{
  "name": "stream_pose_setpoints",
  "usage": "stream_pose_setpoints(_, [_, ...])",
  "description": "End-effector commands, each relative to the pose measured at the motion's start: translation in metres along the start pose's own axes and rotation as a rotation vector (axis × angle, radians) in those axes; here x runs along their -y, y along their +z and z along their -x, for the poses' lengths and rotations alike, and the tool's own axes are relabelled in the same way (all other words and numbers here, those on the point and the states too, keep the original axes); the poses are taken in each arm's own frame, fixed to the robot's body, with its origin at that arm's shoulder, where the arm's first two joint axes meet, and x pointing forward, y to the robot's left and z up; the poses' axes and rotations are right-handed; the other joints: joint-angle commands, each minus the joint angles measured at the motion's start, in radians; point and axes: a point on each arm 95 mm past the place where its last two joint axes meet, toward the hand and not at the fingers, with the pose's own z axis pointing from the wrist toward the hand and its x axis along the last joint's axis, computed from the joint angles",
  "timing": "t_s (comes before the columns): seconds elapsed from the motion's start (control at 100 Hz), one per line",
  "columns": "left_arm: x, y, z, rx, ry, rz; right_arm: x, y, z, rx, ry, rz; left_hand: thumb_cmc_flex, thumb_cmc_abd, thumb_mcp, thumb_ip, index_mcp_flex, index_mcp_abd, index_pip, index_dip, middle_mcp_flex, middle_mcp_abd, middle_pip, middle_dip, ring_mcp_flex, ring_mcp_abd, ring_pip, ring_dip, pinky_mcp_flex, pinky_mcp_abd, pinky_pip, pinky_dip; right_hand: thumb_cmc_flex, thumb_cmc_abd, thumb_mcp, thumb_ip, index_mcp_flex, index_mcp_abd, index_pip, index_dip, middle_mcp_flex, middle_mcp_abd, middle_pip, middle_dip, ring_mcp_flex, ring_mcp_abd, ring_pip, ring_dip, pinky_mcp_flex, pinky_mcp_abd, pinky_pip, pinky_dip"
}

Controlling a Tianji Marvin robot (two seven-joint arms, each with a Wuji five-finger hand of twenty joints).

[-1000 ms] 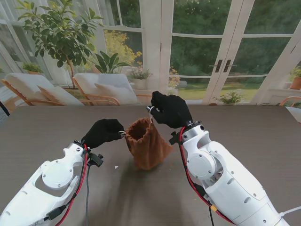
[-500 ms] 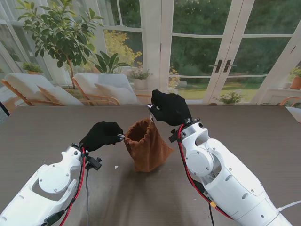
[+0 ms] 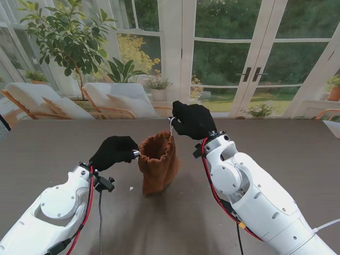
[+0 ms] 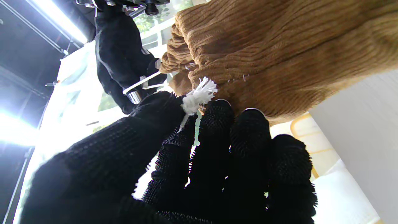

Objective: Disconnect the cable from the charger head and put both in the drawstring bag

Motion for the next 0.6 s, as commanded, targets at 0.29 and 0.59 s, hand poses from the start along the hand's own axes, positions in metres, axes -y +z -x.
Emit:
stream_pose_setpoints(0.29, [-0.001,-0.003,-0.013,-0.047,-0.026,0.038,-0.002,0.009,0.011,-0.022,-0.079,-0.048,0.006,0.018,0.045,-0.026,0.102,-0.062,0.14,0.063,0.026,-0.004,0.021,0.018,0.044,-0.028,0.017,0.024,0.018,-0.055,0.047,-0.023,0.01,0.008,-0.001,-0.015,0.001,-0.014,0.016,0.032,0.06,0.084,-0.014,0.014,0.008,-0.123,0.047,0.011,0.478,-0.026,0.038,0.024])
stream_pose_setpoints(0.59, [0.002,-0.011,-0.019,-0.067,-0.055,0.029,-0.003,0.01,0.018,-0.084,-0.139,-0.098,0.005,0.022,0.046,-0.026,0.101,-0.06,0.143,0.068,0.029,-0.004,0.025,0.022,0.05,-0.03,0.018,0.03,0.017,-0.055,0.049,-0.028,0.007,0.013,-0.006,-0.016,-0.004,-0.023,0.017,0.037,0.059,0.076,-0.021,0.015,0.009,-0.135,0.042,0.01,0.478,-0.036,0.034,0.022])
